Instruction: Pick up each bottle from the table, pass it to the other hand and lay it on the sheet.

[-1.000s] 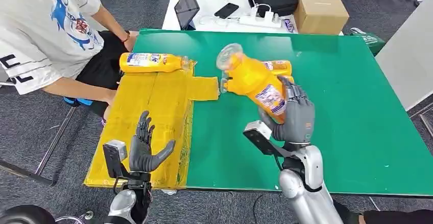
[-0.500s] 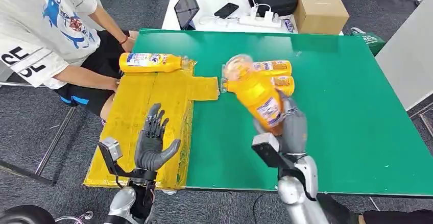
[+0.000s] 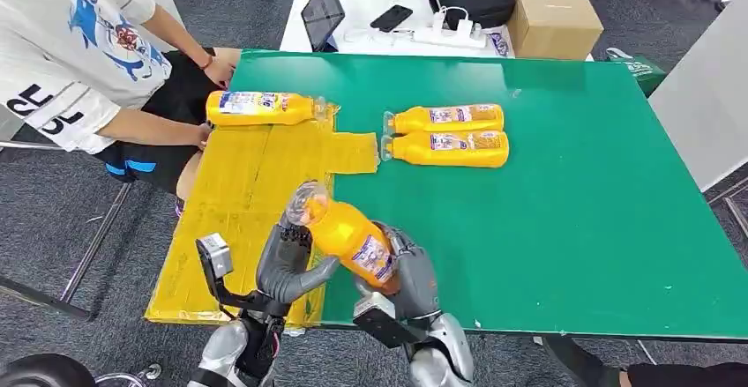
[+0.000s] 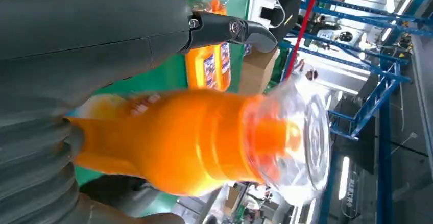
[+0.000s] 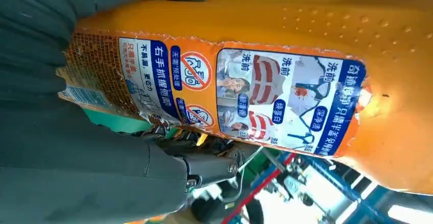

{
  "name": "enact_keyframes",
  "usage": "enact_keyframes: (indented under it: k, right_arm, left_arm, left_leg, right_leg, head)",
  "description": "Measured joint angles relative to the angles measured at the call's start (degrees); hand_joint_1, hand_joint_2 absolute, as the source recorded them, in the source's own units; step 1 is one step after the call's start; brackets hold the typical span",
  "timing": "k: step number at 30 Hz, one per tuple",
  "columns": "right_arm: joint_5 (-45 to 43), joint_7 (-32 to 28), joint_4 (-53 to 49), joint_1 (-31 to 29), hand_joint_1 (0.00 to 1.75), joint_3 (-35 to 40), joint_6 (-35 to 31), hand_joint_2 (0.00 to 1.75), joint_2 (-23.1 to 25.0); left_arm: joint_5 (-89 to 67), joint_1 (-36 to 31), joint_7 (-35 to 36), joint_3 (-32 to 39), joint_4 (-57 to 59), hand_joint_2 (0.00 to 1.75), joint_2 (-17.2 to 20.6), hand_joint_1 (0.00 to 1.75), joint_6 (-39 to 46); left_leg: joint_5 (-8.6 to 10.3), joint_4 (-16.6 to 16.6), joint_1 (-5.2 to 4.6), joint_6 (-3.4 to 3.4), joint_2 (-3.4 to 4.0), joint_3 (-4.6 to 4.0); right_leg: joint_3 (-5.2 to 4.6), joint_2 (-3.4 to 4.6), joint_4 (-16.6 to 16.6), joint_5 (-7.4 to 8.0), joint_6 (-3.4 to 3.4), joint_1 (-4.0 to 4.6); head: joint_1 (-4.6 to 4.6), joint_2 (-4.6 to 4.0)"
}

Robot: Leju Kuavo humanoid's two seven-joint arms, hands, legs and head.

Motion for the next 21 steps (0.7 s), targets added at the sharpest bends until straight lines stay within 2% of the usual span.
enact_keyframes:
  k: [21]
  right_arm:
    - [0.9, 0.1, 3.6, -0.7, 1.75, 2.0, -0.1, 1.75, 0.7]
  left_arm:
    - [-0.5, -0.2, 0.2, -0.6, 0.7, 1.75, 0.4, 0.0, 0.0]
  left_leg:
    - [0.0, 0.0, -0.02, 0.0, 0.01, 0.0]
  right_leg:
    - [0.0, 0.0, 0.0, 0.0, 0.0, -0.01]
  head:
    - [0.02, 0.0]
